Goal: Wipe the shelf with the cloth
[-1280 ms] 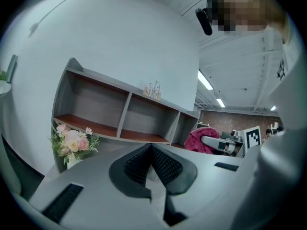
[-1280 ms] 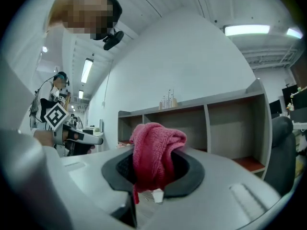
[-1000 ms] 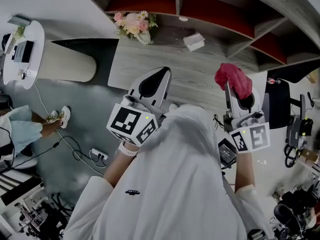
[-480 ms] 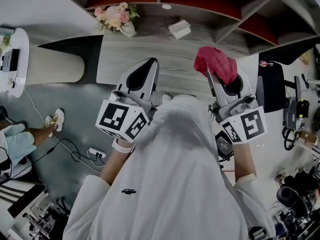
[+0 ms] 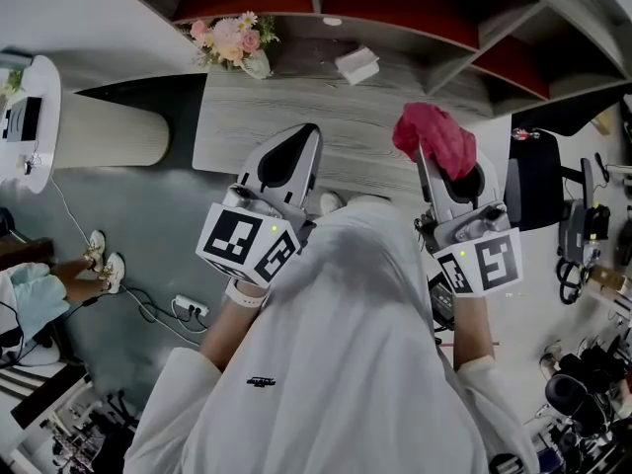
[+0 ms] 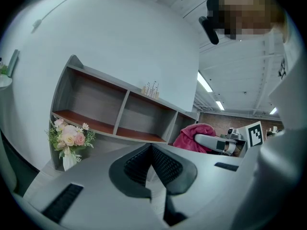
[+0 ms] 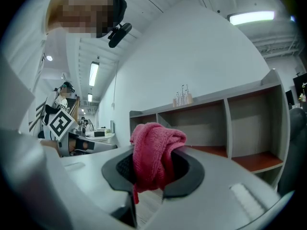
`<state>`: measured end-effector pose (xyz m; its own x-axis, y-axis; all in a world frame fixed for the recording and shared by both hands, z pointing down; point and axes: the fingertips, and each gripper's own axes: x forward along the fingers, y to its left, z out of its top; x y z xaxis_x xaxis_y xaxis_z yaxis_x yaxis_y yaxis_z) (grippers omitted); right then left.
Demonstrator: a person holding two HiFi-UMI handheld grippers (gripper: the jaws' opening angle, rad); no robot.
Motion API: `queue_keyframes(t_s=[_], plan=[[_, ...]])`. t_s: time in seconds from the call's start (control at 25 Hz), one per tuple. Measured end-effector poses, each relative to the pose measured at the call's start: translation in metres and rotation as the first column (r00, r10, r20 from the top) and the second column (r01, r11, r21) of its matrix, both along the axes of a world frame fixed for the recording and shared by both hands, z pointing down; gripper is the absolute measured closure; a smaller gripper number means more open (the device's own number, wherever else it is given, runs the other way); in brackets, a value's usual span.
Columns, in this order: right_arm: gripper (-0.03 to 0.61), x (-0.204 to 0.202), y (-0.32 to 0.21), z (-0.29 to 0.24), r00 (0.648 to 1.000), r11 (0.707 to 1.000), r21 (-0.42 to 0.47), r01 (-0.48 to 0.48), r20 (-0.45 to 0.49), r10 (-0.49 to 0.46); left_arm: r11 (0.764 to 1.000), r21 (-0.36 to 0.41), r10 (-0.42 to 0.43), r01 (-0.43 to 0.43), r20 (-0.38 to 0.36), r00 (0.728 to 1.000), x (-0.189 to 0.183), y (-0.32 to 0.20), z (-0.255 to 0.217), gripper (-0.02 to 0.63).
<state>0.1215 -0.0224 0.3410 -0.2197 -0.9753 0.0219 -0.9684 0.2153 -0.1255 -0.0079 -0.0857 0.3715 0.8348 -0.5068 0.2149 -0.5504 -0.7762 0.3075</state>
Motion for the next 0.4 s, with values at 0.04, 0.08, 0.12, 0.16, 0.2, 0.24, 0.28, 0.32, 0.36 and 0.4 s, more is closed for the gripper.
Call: queue_keyframes(t_s=[0.04,0.08,0.12,0.16,0.2,0.24,0.28,0.32,0.36,0.4], plan=[[0.474,-0.0001,-0.0001,0.0001,1.0,1.0,0.001,-0.001,0.003,0.001,1.0,-0.001,-0.001,0.001,0.0,1.0,0.0,-0.0001,0.0008,0.612],[0.474,0.0,-0.0001,0.0002,1.0,1.0,0.001,-0.002,0.005,0.002,1.0,-0.002,0.0,0.0,0.0,1.0,0.0003,0.0,0.0016,0.612],[0.474,0.0003,0.0001,0.0002,1.0,1.0,0.001,-0.003,0.007,0.003,1.0,-0.004,0.001,-0.001,0.0,1.0,0.0009,0.0001,0.0021,0.612],[0.474,0.0005,0.0003,0.0002,1.0,1.0,0.0,-0.005,0.007,0.005,1.0,-0.005,0.004,-0.004,0.001,1.0,0.0016,0.0002,0.0023,0.611],[0.474,0.0005,0.0004,0.0002,1.0,1.0,0.0,-0.006,0.007,0.006,1.0,-0.006,0.007,-0.007,0.002,1.0,0.0021,0.0003,0.0022,0.611],[0.474,-0.0002,0.0002,0.0004,1.0,1.0,-0.001,-0.006,0.008,0.006,1.0,-0.008,0.009,-0.009,0.003,1.0,0.002,0.0002,0.0019,0.612],[0.474,-0.0012,-0.0001,0.0006,1.0,1.0,-0.002,-0.005,0.01,0.005,1.0,-0.009,0.01,-0.01,0.003,1.0,0.0014,-0.0003,0.0014,0.612],[0.474,-0.0023,-0.0006,0.0009,1.0,1.0,-0.003,-0.005,0.012,0.005,1.0,-0.01,0.01,-0.01,0.004,1.0,0.0004,-0.001,0.0013,0.611],[0.474,-0.0034,-0.0011,0.0013,1.0,1.0,-0.004,-0.004,0.015,0.004,1.0,-0.012,0.009,-0.009,0.004,1.0,-0.0007,-0.0019,0.0013,0.611],[0.474,-0.0045,-0.0016,0.0016,1.0,1.0,-0.006,-0.003,0.018,0.003,1.0,-0.014,0.007,-0.007,0.005,1.0,-0.0019,-0.0027,0.0014,0.611]])
